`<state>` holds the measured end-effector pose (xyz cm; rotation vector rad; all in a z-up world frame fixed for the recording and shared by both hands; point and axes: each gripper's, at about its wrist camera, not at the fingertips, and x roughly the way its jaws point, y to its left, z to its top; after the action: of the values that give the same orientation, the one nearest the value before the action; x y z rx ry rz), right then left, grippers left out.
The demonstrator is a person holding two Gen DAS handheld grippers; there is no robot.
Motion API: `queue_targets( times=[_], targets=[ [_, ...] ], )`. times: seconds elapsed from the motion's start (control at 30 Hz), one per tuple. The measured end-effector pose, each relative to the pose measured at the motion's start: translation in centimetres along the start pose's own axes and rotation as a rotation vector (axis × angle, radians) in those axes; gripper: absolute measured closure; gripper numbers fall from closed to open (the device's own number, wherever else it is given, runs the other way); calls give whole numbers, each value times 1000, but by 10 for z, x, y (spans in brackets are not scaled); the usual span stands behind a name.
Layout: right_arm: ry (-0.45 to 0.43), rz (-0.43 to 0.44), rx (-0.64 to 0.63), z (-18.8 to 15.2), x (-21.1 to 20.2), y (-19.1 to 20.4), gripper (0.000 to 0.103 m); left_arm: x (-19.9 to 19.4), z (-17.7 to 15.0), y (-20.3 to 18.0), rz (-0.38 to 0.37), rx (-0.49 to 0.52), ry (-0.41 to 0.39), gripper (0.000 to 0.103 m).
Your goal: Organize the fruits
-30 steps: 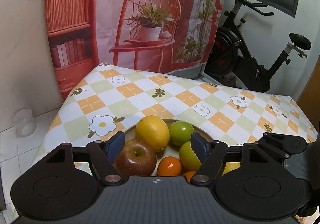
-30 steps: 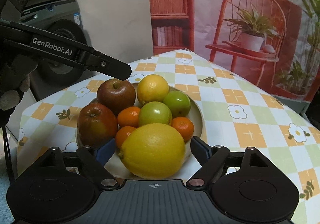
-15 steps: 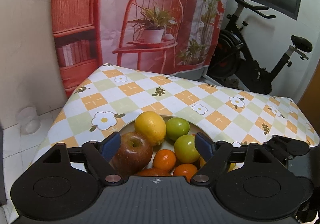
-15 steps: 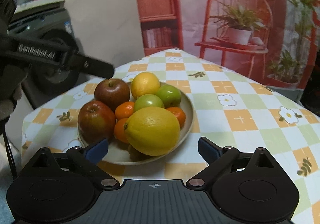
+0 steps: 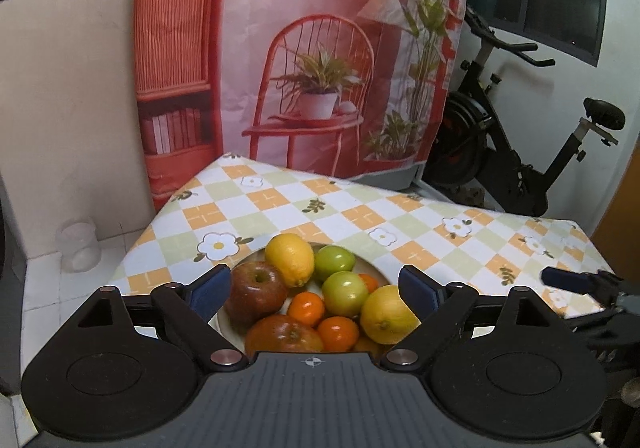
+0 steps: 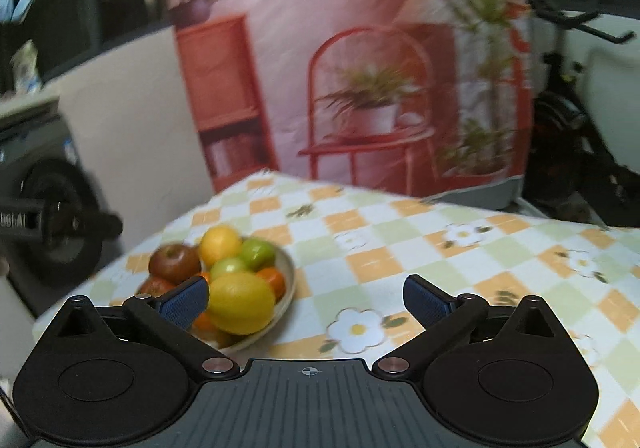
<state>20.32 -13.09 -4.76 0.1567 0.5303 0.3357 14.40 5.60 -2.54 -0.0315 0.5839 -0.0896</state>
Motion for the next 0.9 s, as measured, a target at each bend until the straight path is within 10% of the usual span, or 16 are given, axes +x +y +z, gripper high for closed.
queue_targets(
  times=[0.47, 0.9],
  targets=[
    [-109, -174, 62, 23, -134, -7, 0, -103, 6, -69, 13, 106, -166, 7],
    [-124, -238, 44, 31, -172, 3, 0, -139, 7, -91, 8, 107, -216, 4]
  ],
)
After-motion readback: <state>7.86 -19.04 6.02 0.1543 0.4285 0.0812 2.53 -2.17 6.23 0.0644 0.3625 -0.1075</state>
